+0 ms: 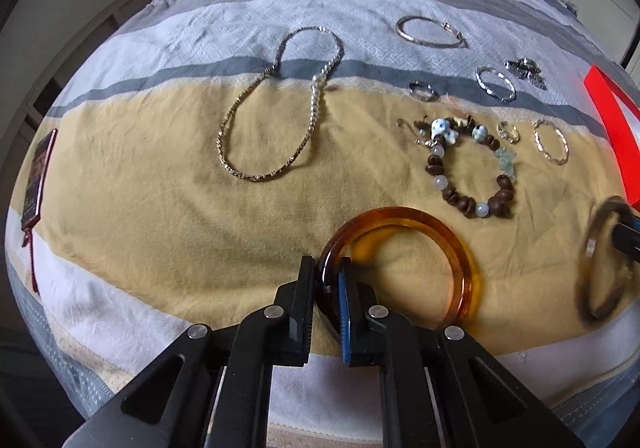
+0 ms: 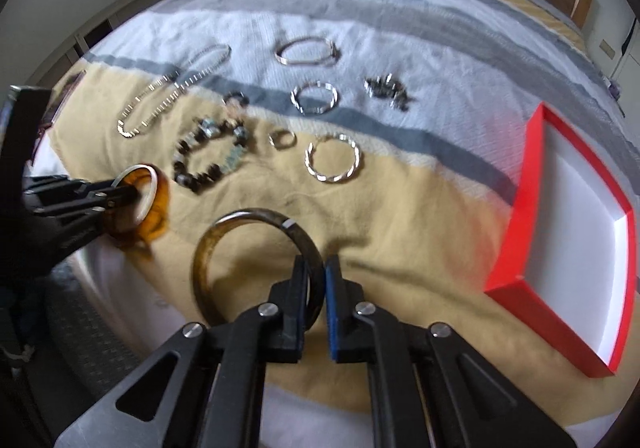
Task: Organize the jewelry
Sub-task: 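Grasp the amber bangle with the left tool while the right tool grasps the dark bangle, then carry both bangles into the red box and open both tools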
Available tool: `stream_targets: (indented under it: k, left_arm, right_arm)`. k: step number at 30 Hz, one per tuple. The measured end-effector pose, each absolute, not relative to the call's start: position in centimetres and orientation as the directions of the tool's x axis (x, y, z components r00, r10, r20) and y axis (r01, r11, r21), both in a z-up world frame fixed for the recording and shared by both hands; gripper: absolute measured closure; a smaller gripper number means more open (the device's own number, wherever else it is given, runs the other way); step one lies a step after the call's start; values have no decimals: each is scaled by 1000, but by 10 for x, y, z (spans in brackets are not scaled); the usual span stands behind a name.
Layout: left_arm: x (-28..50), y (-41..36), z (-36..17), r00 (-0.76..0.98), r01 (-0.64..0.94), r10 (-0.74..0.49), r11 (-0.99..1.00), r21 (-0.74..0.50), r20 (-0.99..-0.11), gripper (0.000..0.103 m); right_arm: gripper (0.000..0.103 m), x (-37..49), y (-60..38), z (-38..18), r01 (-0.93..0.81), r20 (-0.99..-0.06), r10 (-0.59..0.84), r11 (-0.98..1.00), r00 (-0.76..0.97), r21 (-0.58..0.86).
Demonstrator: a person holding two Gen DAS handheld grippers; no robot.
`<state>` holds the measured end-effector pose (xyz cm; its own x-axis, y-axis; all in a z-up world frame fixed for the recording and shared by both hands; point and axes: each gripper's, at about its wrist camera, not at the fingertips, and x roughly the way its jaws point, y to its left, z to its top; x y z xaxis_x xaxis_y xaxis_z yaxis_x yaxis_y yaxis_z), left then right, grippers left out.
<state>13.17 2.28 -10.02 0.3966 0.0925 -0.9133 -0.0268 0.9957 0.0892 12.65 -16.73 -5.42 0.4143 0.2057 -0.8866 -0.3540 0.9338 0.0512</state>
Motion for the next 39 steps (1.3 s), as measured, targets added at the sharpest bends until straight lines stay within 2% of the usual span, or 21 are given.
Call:
stream_targets:
  k: [16,23,33,39]
  left_arm:
    - [78,7,-23,520,-59,165,986,158,-838,93]
    - [66,-1,18,591,-50,155,987,156,-792,93]
    - [66,-77,70,669,98,30,987,127,-743,93]
    - [89,-131,76,657,200,-48,973,113,-752,93]
  right_arm:
    - [95,61,-216,20,-264,-799,221,961,560,80]
    - [95,33,-244,52,-221,-748,203,972,632,76]
    - [95,12,-325,89,-86,-680,124,992,723,89]
    - [95,31,-389,86,14,-689,53,996,723,91]
